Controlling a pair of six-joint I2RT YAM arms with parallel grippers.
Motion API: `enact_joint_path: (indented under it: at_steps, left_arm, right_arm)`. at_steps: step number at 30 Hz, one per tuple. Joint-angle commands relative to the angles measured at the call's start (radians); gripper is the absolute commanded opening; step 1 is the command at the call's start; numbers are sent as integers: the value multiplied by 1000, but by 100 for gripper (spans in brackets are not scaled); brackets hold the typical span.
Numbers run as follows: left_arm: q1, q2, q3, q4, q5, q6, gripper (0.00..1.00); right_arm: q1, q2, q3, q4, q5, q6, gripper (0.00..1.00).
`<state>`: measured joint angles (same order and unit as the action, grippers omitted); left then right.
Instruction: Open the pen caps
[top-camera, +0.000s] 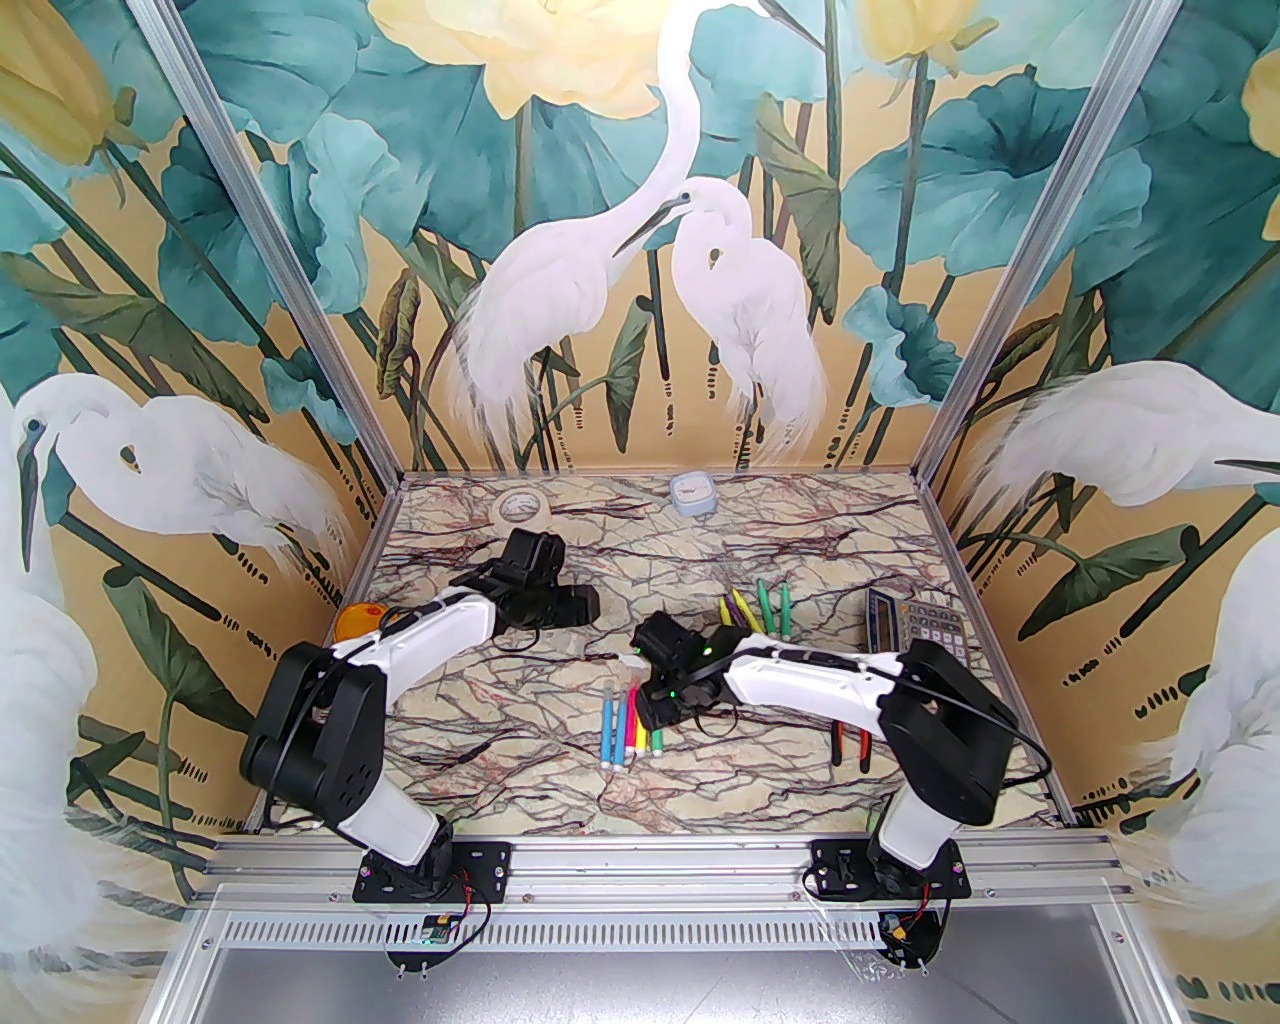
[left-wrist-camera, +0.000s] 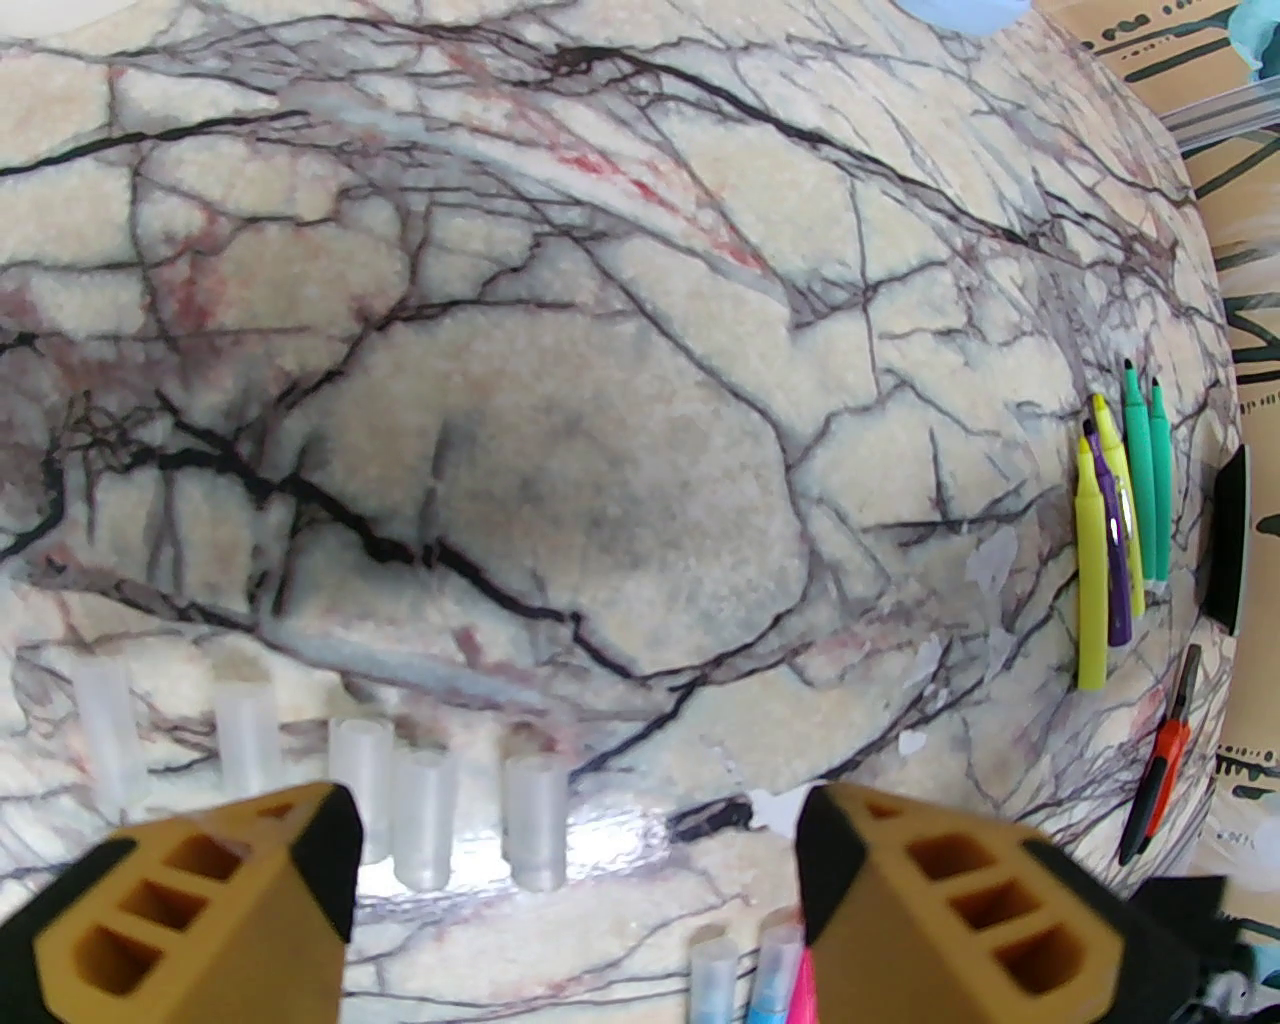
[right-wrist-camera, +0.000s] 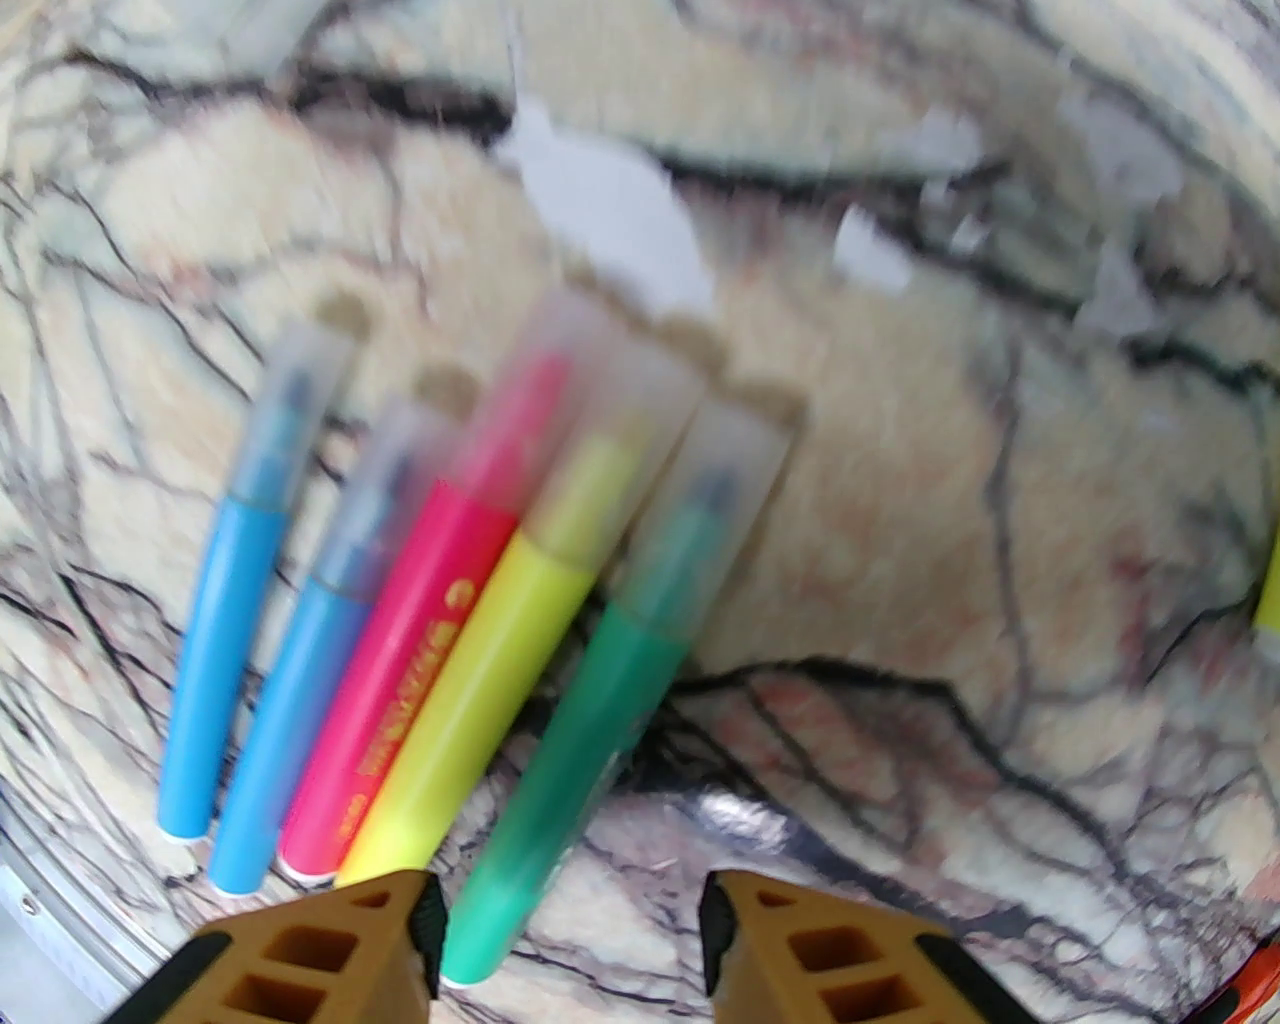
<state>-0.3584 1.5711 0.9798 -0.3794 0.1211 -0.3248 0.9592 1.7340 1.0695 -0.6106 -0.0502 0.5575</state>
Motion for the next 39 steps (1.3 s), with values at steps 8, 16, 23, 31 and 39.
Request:
enact_joint_path:
  at_steps: [8,16,23,31,39]
  left_arm:
    - [18,-64,-51,62,-5,10,80]
    - [18,-70,-41,53,0,7,80]
    - [20,-89,-35,35,-2,6,80]
    - [19,-106,-34,15,-8,13,80]
    - [20,-115,-36,16,28,13,80]
  right_arm:
    - [34,88,62,-62,52,67,45]
    - [39,114,85,-125,152,75,40]
    - [39,158,121,-193,240,59,34]
    - [36,203,129,-144,189,40,29]
    - [9,189,97,-84,131,37,16]
